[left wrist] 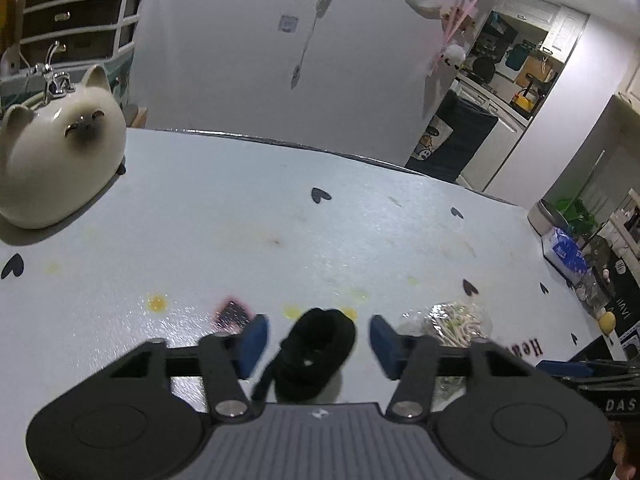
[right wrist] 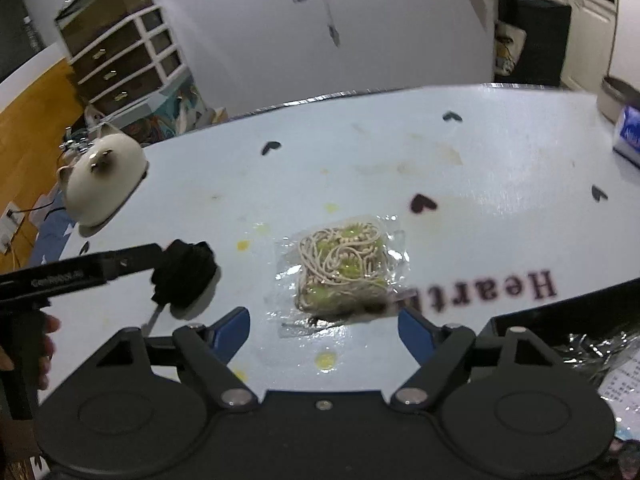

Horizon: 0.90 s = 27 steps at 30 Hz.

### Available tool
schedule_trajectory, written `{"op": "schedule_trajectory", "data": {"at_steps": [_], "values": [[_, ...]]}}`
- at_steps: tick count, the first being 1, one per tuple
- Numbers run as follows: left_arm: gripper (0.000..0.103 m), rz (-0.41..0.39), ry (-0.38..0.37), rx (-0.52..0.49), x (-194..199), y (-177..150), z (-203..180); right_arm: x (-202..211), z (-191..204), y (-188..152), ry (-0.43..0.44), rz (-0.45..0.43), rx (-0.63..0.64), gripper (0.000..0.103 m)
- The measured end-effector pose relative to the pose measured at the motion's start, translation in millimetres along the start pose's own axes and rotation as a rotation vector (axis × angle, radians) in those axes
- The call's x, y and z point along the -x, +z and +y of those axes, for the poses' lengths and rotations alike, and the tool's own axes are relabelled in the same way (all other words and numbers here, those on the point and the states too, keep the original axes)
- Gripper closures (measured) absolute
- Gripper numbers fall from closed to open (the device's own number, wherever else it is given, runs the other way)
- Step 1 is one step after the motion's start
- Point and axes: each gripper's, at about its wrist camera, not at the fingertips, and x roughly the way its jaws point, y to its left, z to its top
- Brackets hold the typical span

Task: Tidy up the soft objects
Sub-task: 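Grasp the black fabric piece with the left tool while the right tool grasps the bagged beaded cord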

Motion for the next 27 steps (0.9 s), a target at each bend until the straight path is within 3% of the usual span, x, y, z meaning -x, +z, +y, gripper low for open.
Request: {"op": "schedule_trajectory", "data": {"at_steps": [2,8,11,13,15,21,25,26,27], "values": [[0.059,0.017,-0.028,0.002,-4,4,7,-5,-3,4,-0.005,0.013,-0.026,0.025],[0.060,0.120,-0.068,-0.048,-28,5,13,-23,-9,14,-0.009,0.053,-0.084,0.027],[0.059,0.142,-0.060,-0.074,-37,0,10,-37,-11,16,-0.014,0.089,-0.090,0.034],[0.060,0.158,-0.056,-0.093,-42,-4,8,-47,-12,17,-0.030,0.107,-0.077,0.047],[0.060,0.163,-0.039,-0.130,-45,-8,4,-55,-13,19,-0.038,0.121,-0.061,0.047],[0.078,0.162,-0.022,-0.126,-48,-7,7,-64,-15,33,-0.094,0.103,0.014,0.047],[0.079,0.157,-0.058,-0.104,-42,-4,11,-62,-21,42,-0.161,0.081,0.034,0.048],[0.079,0.152,-0.061,-0.100,-39,-4,11,-59,-23,45,-0.150,0.070,0.023,0.046],[0.078,0.147,-0.062,-0.093,-37,-4,11,-56,-24,47,-0.143,0.062,0.017,0.037]]}}
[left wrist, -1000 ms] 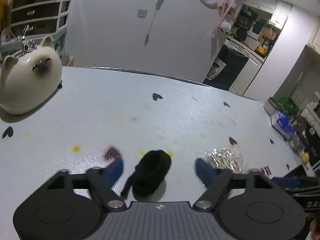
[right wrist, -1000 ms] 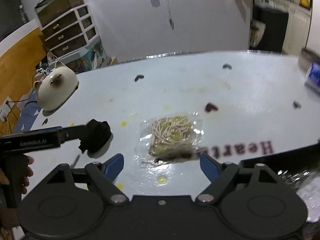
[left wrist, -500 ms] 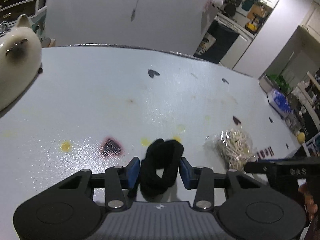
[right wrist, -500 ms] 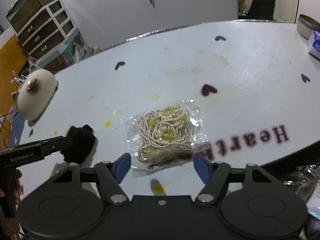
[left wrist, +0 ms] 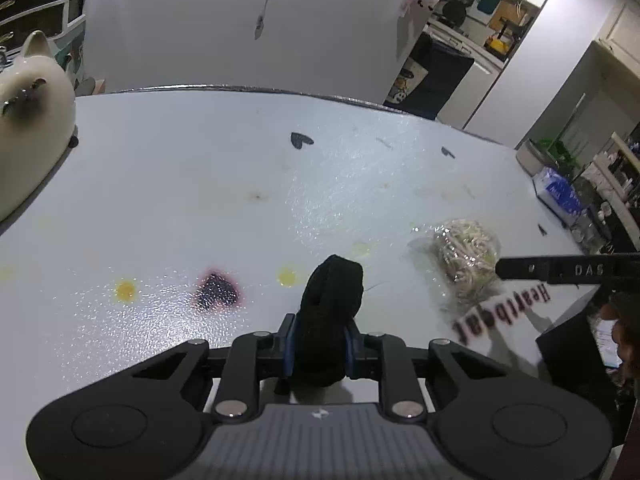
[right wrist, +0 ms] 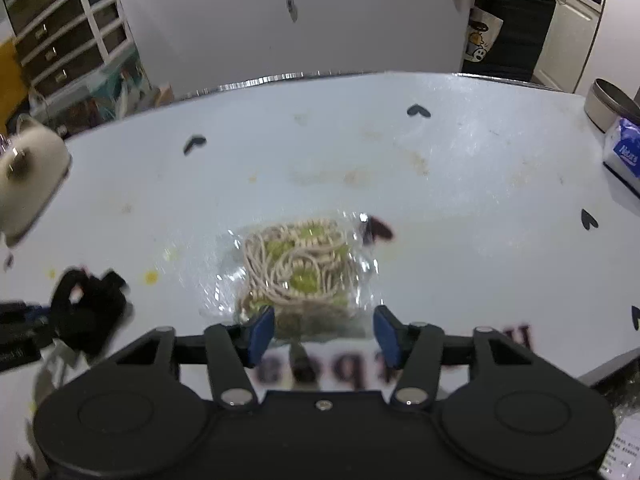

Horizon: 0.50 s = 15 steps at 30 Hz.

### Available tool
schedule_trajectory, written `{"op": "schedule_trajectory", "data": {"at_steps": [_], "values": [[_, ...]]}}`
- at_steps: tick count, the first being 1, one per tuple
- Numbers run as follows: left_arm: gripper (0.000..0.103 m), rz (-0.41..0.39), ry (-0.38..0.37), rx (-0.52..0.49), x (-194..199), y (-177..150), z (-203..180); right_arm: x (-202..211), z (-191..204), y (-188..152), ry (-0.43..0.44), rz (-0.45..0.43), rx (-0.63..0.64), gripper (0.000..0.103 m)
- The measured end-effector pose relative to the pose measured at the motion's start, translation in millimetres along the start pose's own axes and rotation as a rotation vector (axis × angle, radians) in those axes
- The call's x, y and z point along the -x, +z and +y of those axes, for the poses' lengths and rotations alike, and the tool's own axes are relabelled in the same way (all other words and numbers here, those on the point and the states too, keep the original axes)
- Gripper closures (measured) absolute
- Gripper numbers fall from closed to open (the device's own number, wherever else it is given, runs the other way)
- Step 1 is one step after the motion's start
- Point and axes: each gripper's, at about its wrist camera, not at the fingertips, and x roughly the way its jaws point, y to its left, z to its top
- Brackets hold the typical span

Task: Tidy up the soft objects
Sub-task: 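Grasp the black fabric piece with the left tool while the right tool grasps the bagged beaded cord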

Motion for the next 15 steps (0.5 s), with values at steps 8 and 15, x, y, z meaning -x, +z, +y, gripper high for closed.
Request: {"op": "schedule_trajectory", "data": {"at_steps": [8,15], "values": [[0.063,-0.050,-0.005,-0.048,32,10,-20,1,5,15,-0.012,-0.055,0.099,0.006],[0.060,-0.016,0.117,-0.133,19,7,-40,-9,11,20,-0.012,-0.048,0.099,0.005]]}}
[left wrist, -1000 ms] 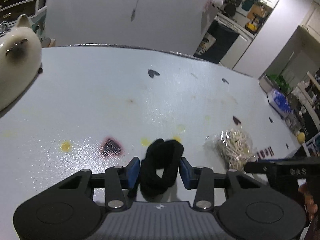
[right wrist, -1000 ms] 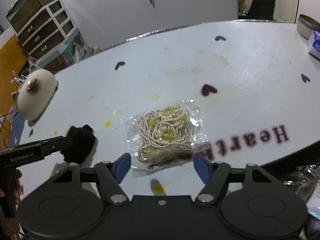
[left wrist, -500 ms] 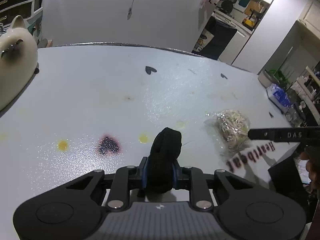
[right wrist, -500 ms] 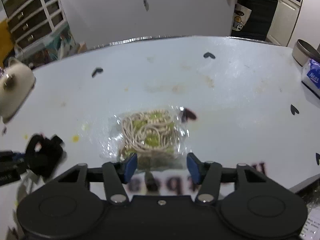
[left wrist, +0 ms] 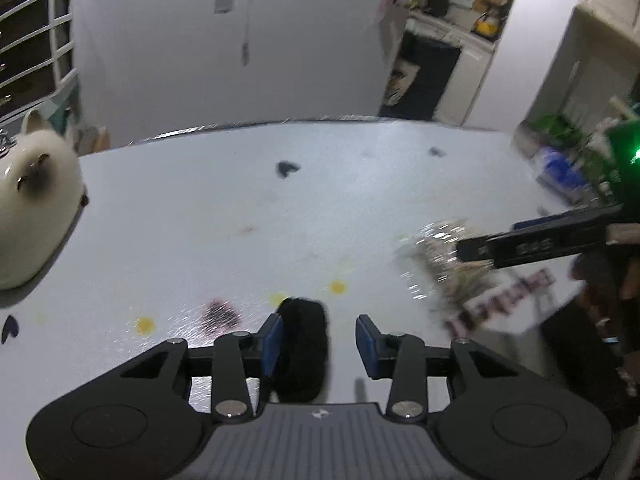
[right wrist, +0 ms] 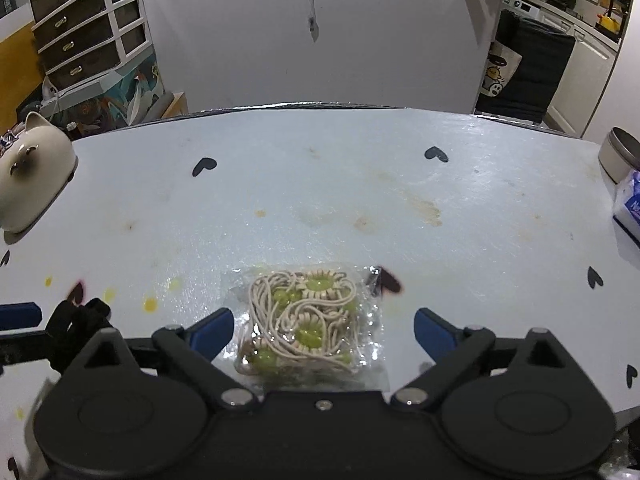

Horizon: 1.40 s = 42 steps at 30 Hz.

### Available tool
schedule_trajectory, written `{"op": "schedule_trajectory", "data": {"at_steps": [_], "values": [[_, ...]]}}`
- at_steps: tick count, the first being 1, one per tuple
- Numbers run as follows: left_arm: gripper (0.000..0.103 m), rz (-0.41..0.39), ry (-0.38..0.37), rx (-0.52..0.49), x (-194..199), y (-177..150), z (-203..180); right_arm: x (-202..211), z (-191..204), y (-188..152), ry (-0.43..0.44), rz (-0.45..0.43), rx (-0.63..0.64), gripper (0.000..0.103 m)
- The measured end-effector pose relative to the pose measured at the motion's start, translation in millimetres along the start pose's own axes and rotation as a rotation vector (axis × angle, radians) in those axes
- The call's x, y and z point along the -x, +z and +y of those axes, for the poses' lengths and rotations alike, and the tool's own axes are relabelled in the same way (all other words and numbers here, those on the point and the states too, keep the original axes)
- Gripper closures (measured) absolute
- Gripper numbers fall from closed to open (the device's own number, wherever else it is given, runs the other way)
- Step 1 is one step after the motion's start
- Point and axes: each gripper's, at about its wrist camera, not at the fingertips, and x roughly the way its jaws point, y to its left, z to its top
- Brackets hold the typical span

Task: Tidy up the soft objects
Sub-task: 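Grasp the black fabric piece with the left tool while the right tool grasps the bagged beaded cord, then carry the black fabric with the left tool while the right tool carries the beaded cord bag to the box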

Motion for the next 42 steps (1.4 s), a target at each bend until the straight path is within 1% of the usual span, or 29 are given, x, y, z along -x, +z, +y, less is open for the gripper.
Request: {"op": "schedule_trajectory", "data": {"at_steps": [2,3,6,8,10,11,14,16,17,19,21,22,24,27,30,31,32,34,37,42], "values": [[0.059,0.020,0.007,0.034,-9,-1,7,-4,2,0,-0.003,0.008,0.008,0.005],[0.058,0.030,-0.002,0.057,-13,-2,11,-6,2,0,-0.004,0.013,0.012,0.005],[0.058,0.064,-0.074,0.187,-22,-2,32,-14,3,2,0.008,0.037,0.020,0.004],[0.055,0.073,-0.132,0.280,-24,-2,46,-19,4,3,0.031,0.046,0.019,0.004],[0.047,0.067,-0.175,0.337,-23,-1,56,-22,4,4,0.048,0.058,0.015,0.004],[0.046,0.063,-0.183,0.349,-21,0,59,-24,4,5,0.051,0.062,0.014,0.004],[0.045,0.077,-0.166,0.331,-22,4,65,-27,3,4,0.055,0.070,0.002,0.004],[0.048,0.111,-0.184,0.318,-27,4,67,-30,2,3,0.055,0.080,-0.008,0.004],[0.051,0.133,-0.196,0.311,-31,4,68,-31,1,3,0.054,0.083,-0.011,0.004],[0.065,0.170,-0.204,0.292,-38,2,68,-33,0,2,0.056,0.088,-0.019,0.004],[0.073,0.182,-0.206,0.280,-41,-1,67,-36,-1,2,0.062,0.095,-0.023,0.004],[0.077,0.179,-0.203,0.277,-42,-1,66,-36,-1,1,0.063,0.098,-0.021,0.004],[0.080,0.178,-0.196,0.274,-43,-1,65,-39,-2,1,0.072,0.104,-0.020,0.005],[0.081,0.160,-0.186,0.272,-43,-4,61,-40,-3,-1,0.095,0.111,-0.031,0.013],[0.081,0.138,-0.175,0.277,-41,-8,61,-38,-1,-4,0.096,0.105,-0.027,0.017],[0.081,0.131,-0.170,0.283,-40,-9,60,-37,0,-5,0.093,0.101,-0.017,0.022],[0.081,0.122,-0.163,0.288,-38,-10,60,-36,1,-6,0.092,0.094,-0.008,0.024],[0.082,0.104,-0.151,0.303,-35,-13,57,-31,3,-9,0.099,0.082,-0.003,0.030],[0.082,0.082,-0.137,0.327,-27,-18,52,-22,6,-13,0.104,0.063,0.006,0.035],[0.082,0.039,-0.115,0.354,-7,-27,41,6,15,-20,0.126,0.008,0.022,0.036]]}}
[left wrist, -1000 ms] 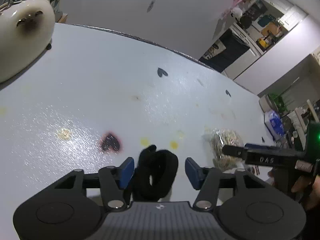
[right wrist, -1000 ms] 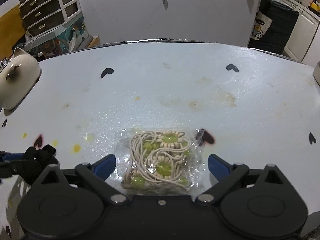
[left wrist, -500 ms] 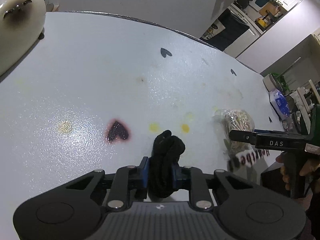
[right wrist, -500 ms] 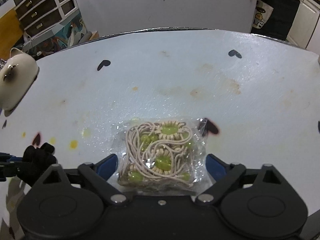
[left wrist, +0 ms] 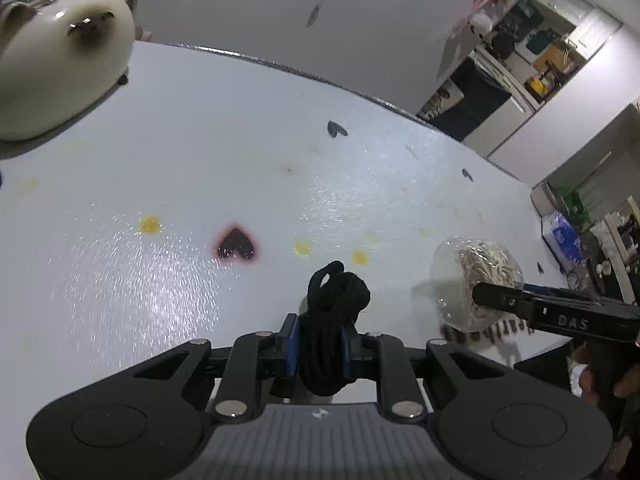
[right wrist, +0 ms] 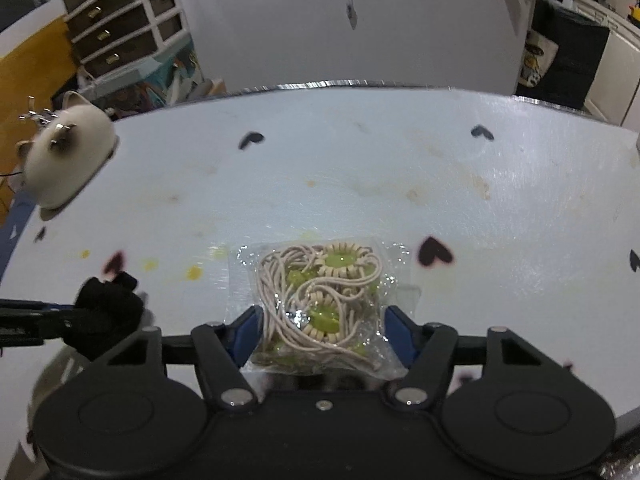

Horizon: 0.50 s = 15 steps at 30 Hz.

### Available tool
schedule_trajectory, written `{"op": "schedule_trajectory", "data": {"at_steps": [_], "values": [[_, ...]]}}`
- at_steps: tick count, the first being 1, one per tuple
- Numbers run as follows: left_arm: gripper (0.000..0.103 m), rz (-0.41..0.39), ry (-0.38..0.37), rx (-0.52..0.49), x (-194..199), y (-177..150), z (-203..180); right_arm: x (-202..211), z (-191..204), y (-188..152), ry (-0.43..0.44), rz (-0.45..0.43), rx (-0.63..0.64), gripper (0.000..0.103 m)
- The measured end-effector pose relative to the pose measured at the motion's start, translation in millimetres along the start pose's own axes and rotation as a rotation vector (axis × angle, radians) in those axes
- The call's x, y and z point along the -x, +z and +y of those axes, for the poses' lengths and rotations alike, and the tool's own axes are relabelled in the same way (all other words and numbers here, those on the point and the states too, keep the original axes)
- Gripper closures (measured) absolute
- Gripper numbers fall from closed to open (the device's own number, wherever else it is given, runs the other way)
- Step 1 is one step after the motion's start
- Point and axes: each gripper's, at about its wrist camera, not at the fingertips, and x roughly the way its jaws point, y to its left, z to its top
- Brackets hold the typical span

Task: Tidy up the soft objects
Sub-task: 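Carry the black fabric with the left tool while the right tool carries the beaded cord bag to the box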

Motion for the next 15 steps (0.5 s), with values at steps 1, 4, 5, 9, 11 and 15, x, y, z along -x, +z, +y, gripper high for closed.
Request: {"op": "schedule_trajectory", "data": {"at_steps": [1,4,5,9,11,15], "values": [[0.082,-0.013,0.001,0.006,5,-3,-3,7,2,-1,0.004,-0.012,0.001,0.036],[0.081,-0.055,-0.001,0.015,21,-10,-13,27,8,-7,0.018,-0.044,-0.005,0.036],[0.081,-0.066,0.001,0.015,26,-12,-17,35,10,-10,0.024,-0.054,-0.007,0.036],[0.081,-0.110,0.009,0.013,48,-22,-31,65,15,-26,0.029,-0.086,-0.035,0.036],[0.081,-0.129,0.006,0.016,59,-27,-39,79,15,-34,0.033,-0.098,-0.048,0.036],[0.081,-0.155,-0.005,-0.003,74,-39,-59,110,10,-51,0.039,-0.137,-0.064,0.036]]}}
